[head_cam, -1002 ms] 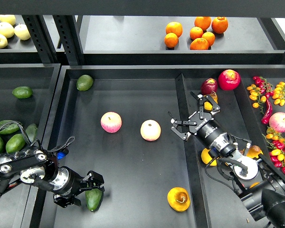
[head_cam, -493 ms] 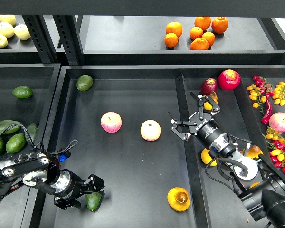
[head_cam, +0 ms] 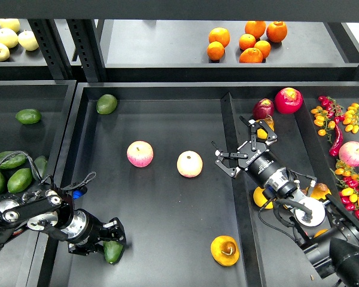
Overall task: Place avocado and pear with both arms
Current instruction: 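Lower the left gripper and close it on the avocado, then carry the avocado into the avocado bin and open the left gripper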
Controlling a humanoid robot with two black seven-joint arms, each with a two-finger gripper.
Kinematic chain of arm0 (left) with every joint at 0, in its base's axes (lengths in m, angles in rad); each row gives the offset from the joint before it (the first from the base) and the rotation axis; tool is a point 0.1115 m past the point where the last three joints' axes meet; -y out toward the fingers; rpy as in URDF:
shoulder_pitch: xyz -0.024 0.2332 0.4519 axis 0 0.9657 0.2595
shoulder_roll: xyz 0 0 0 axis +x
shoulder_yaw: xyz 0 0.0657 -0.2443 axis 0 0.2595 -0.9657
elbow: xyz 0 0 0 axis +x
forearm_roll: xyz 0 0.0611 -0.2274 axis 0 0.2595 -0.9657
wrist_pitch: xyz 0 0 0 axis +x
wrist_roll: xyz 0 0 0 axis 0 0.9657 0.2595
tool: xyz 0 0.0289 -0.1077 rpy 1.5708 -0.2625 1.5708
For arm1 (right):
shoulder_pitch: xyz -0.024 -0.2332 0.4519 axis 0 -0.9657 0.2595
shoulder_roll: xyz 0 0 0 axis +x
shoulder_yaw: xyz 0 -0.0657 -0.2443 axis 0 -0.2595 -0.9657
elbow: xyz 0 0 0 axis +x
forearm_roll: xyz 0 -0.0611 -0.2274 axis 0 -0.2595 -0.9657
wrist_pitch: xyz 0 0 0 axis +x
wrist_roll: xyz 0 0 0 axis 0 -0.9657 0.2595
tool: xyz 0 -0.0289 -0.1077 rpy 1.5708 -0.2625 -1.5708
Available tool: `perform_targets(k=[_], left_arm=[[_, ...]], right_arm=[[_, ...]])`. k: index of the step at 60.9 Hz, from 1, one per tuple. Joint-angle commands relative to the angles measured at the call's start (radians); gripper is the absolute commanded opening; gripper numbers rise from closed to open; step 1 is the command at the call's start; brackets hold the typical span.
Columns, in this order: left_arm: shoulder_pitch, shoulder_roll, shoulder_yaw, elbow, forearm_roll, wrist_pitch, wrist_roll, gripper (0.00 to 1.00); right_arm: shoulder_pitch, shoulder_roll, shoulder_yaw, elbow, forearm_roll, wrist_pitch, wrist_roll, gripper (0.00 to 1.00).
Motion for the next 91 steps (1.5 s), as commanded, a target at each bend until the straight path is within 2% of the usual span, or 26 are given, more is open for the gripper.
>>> perform_targets(k=[1,23,27,43,65,91], left_arm=[[0.002,0.0,-0.026,-0.001,0.013,0.0,0.0,0.44],[-0.018,0.023,-0.079,-0.059,-0.001,0.0,0.0,0.37],[-0.02,0.045,-0.106,-0.086,-0.002,0.0,0.0,0.35],[-0.049,0.19,-0.152,-0.211,-0.081,0.0,0.0,0.35],[-0.054,0.413,-0.145,-0.214,-0.179,0.0,0.0,0.35],[-0.027,0.508,-0.144,-0.178,-0.187,0.0,0.0,0.36]], right_arm=[[0.0,0.0,0.0,-0.001,0.0,0.0,0.0,0.99],[-0.011,0.0,0.0,0.002,-0.002,0.0,0.0,0.99],[-0.012,0.0,0.0,0.002,-0.002,0.0,0.0,0.99],[-0.014,0.0,-0.002,0.0,-0.003,0.0,-0.003,0.99],[-0.014,0.0,-0.002,0.0,-0.003,0.0,-0.005,0.99],[-0.014,0.0,-0.002,0.0,-0.003,0.0,-0.005,0.99]])
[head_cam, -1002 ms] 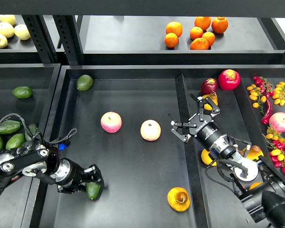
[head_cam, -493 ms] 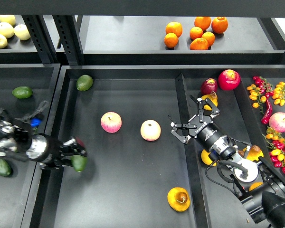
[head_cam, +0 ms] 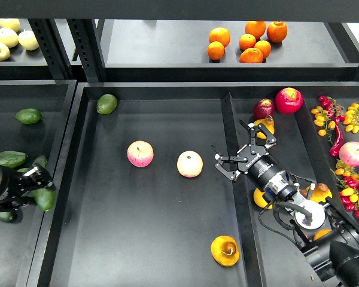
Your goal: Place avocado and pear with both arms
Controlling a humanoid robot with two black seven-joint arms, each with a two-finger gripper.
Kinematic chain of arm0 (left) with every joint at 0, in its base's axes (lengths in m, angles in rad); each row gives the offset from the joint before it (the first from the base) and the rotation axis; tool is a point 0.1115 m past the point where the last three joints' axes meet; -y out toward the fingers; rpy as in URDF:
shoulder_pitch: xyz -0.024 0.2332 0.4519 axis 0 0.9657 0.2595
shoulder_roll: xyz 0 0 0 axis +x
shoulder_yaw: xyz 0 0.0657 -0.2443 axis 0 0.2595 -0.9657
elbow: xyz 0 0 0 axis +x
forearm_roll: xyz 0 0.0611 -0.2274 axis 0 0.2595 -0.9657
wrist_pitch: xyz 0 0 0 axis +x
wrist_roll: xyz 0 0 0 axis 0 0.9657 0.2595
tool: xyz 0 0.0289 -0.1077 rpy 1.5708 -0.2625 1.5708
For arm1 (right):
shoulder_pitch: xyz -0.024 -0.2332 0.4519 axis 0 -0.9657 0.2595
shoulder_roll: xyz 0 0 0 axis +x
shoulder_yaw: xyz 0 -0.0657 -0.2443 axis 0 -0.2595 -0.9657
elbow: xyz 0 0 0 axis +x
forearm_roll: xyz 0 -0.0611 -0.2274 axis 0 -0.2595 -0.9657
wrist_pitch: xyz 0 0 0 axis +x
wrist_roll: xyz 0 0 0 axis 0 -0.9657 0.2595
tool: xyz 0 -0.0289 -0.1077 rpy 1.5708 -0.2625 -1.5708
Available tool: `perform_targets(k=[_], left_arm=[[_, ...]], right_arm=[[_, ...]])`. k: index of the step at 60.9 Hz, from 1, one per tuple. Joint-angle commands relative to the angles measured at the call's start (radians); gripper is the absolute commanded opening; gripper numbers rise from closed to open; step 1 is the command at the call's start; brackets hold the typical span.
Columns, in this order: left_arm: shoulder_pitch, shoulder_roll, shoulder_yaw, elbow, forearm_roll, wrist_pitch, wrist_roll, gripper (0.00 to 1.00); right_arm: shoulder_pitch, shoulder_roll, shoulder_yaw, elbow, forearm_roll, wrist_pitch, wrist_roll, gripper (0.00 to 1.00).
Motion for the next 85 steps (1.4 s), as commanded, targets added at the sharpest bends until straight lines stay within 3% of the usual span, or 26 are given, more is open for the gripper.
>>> perform_targets(k=[1,85], left_arm=[[0.007,0.018,-0.001,0.013,-0.001,0.0,0.0,0.36],[0.073,0.03,0.003,0.292,-0.076,0.0,0.0,0.39]], right_arm=[[0.0,0.0,0.0,0.0,0.0,0.0,0.0,0.99],[-0.006,0.0,-0.001,0.002,-0.001,0.0,-0.001,0.99]])
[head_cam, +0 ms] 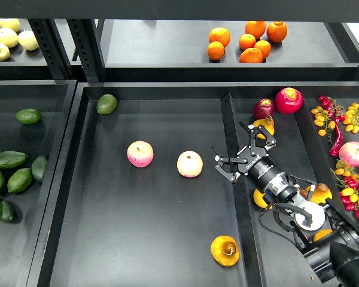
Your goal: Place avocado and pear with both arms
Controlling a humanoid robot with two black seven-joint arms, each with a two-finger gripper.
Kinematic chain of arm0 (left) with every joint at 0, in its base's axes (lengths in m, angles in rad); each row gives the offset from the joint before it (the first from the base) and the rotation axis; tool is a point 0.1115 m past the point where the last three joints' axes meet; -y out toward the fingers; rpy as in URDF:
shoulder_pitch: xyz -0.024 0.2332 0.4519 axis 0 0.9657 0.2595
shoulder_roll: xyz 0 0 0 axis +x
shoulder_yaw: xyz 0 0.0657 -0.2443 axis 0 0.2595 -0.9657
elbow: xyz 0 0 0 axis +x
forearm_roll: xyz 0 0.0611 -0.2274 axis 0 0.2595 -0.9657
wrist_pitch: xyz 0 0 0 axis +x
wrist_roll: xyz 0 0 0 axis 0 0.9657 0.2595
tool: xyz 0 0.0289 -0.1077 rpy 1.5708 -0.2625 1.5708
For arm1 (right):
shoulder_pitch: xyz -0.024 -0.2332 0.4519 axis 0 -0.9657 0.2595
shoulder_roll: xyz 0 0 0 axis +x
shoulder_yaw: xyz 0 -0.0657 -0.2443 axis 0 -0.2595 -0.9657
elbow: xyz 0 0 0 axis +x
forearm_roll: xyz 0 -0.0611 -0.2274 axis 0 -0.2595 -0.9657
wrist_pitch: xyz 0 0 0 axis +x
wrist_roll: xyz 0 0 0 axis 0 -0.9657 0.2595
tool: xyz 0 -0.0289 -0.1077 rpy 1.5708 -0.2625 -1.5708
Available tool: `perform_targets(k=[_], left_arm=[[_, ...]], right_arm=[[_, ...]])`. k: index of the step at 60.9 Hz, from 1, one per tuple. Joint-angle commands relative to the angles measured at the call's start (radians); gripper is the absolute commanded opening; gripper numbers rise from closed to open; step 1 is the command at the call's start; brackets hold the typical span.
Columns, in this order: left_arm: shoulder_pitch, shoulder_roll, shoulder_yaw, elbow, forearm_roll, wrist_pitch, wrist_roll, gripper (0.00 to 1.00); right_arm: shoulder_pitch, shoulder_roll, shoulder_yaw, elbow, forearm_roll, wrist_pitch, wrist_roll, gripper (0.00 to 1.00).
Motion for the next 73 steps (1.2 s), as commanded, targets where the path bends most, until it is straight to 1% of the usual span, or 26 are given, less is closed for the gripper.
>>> perform_targets(k=[1,18,32,41,53,73], left_arm=[[0.0,-0.004,0.0,0.03,0.0,0.0,0.0,0.39],[0.001,-0.024,0.003,0.109,0.0,0.0,0.0,0.4],[0.009,-0.04,0.006,0.138,0.0,0.0,0.0,0.42],[0.021,-0.061,0.009,0.182,0.0,0.0,0.0,0.43],[0.026,-0.066,0.012,0.199,0.0,0.0,0.0,0.43],[0.028,-0.067,0.016,0.198,-0.002,0.0,0.0,0.55]], right_arm=[[0.0,0.0,0.0,0.001,0.0,0.0,-0.001,0.99],[0.0,0.0,-0.001,0.001,0.0,0.0,-0.001,0.99],[0.0,0.0,-0.003,0.002,0.0,0.0,-0.001,0.99],[0.0,0.0,-0.003,0.002,0.0,0.0,-0.001,0.99],[0.0,0.0,-0.003,0.002,0.0,0.0,-0.001,0.99],[0.0,0.0,-0.003,0.001,0.0,0.0,-0.001,0.99]])
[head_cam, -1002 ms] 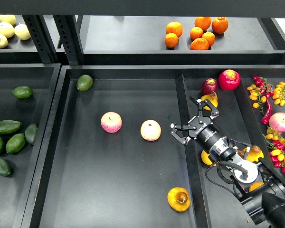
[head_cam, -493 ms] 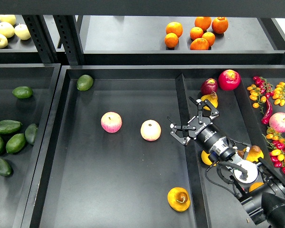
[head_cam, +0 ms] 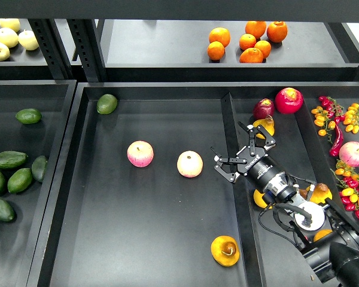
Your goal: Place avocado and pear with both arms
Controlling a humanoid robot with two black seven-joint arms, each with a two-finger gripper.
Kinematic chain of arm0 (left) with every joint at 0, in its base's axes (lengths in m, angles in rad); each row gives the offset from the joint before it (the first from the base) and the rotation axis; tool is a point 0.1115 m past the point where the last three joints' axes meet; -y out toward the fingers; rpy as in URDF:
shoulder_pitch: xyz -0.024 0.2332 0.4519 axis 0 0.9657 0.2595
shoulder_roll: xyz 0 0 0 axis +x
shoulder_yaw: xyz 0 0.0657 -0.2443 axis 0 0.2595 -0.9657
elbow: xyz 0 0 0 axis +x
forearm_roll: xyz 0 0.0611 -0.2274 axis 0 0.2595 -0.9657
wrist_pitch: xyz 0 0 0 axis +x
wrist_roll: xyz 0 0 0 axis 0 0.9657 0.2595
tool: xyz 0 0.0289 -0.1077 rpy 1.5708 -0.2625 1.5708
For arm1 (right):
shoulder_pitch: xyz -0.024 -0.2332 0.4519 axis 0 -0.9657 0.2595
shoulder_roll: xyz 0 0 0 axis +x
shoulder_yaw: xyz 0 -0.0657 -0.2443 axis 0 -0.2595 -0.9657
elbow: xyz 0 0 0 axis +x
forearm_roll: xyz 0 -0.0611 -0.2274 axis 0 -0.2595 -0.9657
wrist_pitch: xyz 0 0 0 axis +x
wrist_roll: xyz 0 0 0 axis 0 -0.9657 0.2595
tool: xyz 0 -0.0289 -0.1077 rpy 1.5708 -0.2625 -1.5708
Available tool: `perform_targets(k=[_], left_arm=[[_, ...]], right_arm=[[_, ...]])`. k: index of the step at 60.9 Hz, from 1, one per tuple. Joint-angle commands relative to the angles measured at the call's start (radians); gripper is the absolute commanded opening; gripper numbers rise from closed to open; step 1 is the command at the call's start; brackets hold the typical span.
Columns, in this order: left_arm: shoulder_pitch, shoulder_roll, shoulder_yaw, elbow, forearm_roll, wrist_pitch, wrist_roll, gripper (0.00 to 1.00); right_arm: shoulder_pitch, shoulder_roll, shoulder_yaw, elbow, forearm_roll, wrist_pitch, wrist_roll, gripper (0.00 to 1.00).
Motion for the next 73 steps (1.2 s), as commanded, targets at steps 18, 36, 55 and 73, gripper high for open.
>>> perform_targets(k=[18,36,55,73], left_arm=[[0.007,-0.005,0.002,-0.005,0.001,0.0,0.0,0.68],[0.007,-0.003,0.017,-0.005,0.002,0.0,0.0,0.74],[0.002,-0.005,0.02,-0.013,0.001,0.0,0.0,0.77],[-0.058,-0.014,-0.069,-0.037,-0.116,0.0,0.0,0.83]], right_arm=[[0.0,0.0,0.0,0.0,0.001,0.0,0.0,0.99],[0.0,0.0,0.0,0.0,-0.001,0.0,0.0,0.99],[0.0,0.0,0.0,0.0,0.001,0.0,0.0,0.99],[0.0,0.0,-0.003,0.0,-0.001,0.0,-0.002,0.99]])
